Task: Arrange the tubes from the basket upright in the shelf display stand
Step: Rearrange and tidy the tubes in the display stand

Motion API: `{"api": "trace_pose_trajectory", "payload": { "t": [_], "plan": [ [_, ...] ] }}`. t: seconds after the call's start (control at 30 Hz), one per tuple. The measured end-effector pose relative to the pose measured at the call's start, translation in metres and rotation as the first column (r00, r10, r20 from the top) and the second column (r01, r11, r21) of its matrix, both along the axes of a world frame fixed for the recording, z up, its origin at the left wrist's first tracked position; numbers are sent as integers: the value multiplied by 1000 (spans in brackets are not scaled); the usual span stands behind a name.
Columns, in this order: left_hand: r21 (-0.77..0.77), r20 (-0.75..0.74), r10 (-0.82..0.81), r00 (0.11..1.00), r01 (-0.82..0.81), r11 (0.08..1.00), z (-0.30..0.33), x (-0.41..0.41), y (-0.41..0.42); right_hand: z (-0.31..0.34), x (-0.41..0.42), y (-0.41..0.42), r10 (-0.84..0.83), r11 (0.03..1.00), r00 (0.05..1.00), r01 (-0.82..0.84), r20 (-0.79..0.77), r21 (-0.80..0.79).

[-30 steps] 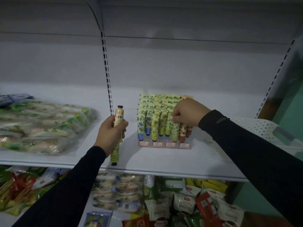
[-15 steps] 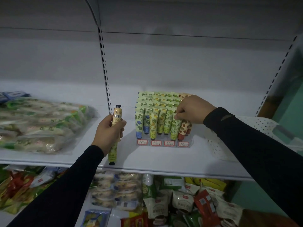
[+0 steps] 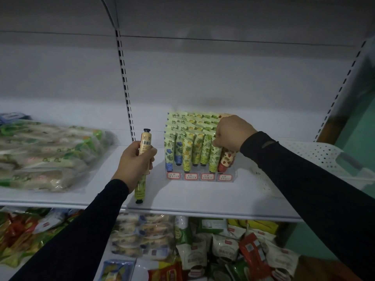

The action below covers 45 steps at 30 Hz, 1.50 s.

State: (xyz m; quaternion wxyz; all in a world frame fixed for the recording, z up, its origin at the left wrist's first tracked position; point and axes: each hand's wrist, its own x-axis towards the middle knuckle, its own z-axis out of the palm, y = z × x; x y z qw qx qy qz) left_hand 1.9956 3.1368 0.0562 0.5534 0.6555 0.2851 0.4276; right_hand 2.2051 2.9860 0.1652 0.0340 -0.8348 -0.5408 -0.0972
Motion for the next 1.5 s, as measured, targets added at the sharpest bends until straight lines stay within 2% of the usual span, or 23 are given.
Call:
{"api": "trace_pose_trajectory", "payload": {
  "t": [0.87, 1.33, 1.5],
  "plan": [
    [19, -4, 8, 1000, -8, 1000, 2, -2, -3, -4, -1, 5, -99, 995, 995, 100, -32, 24],
    [22, -12, 18, 1000, -17, 1000, 4, 3, -11, 1, 0, -7, 22, 997, 998, -17, -60, 80],
    [23, -16, 20, 1000, -20, 1000, 4, 2, -12, 2, 1, -12, 16, 985, 995, 1, -99, 174]
  ]
}}
